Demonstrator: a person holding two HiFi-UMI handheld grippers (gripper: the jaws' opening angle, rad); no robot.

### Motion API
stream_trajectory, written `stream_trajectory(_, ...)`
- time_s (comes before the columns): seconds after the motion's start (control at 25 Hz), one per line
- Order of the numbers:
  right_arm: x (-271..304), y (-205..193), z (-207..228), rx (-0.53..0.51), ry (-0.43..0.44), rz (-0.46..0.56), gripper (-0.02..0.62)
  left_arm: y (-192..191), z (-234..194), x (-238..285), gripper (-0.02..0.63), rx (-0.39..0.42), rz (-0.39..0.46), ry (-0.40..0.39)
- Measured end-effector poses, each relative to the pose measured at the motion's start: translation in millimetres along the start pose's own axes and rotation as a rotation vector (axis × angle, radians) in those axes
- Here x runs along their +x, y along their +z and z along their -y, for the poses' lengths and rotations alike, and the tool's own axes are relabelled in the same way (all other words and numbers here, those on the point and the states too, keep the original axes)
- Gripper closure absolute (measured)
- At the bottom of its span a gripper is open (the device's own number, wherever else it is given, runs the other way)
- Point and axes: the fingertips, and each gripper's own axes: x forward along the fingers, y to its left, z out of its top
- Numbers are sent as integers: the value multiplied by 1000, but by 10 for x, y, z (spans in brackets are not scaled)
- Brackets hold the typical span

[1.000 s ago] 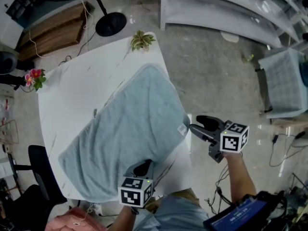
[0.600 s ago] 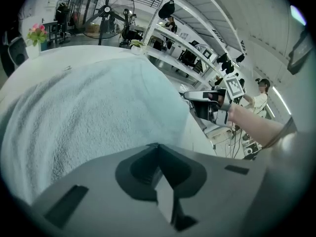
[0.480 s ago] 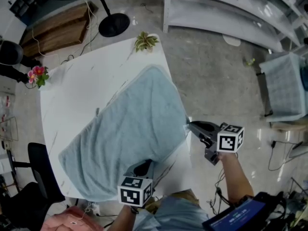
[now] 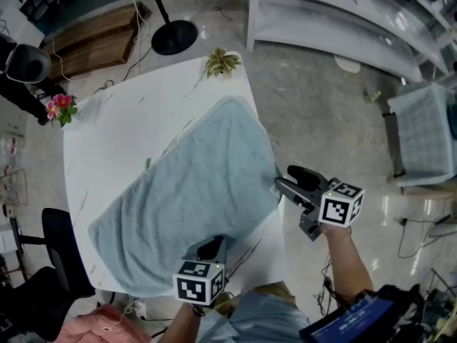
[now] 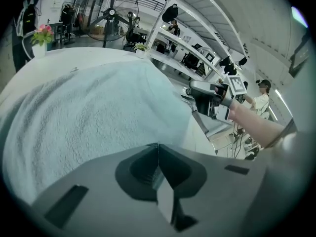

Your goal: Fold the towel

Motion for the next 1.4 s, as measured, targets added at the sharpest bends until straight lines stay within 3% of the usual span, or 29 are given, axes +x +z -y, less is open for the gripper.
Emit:
stream_trajectory(0.16,241,-29,79,-46,-42,-66,333,-4,29,20,597,11,-5,6)
stream_trajectory(0.2,258,-44,145,-68,-85,-87,392,0,31,14,597,11,-4,7)
stream_trajectory(0.24,249,-53,222,-86,-132,-100,511,3,35,4,597,10,-2,8)
stream_trajectory(0.28,220,-60,285,-90,-162,-104,579,7,44,-9,597,9,0,8)
stream_trajectory(0.52,9,17,481,33,-139,-28,580,119,42,-94,597,-10,28,10)
stream_trajectory(0.56,5,79,480,32,-130,-14,559,148,34,-98,595,-13,34,11)
stream_trajectory(0.68,161,228,325,-35,-70,-45,400,227,4,-92,597,-12,45,15)
stream_trajectory(0.76,303,199,261,-91,-52,-103,356,250,9,-81,595,-14,44,15)
stream_trajectory(0.88,438,-39,255,-87,-14,-223,331,264,41,-61,597,-14,37,8)
stream_trajectory(0.92,452,-123,252,-68,7,-255,347,263,44,-57,597,-14,34,6)
stream_trajectory(1.04,414,-175,219,16,83,-244,516,257,24,-46,597,-18,28,3)
stream_trajectory(1.12,366,-122,201,63,123,-205,549,263,-8,-33,597,-22,27,3)
stream_trajectory(1.2,327,-103,189,119,180,-168,531,264,-36,-18,597,-22,23,1)
stream_trajectory(1.32,333,-69,373,258,246,-66,398,258,-76,-10,597,-17,16,1)
stream_trajectory(1.4,350,-41,563,384,291,20,390,242,-88,-10,595,-18,9,2)
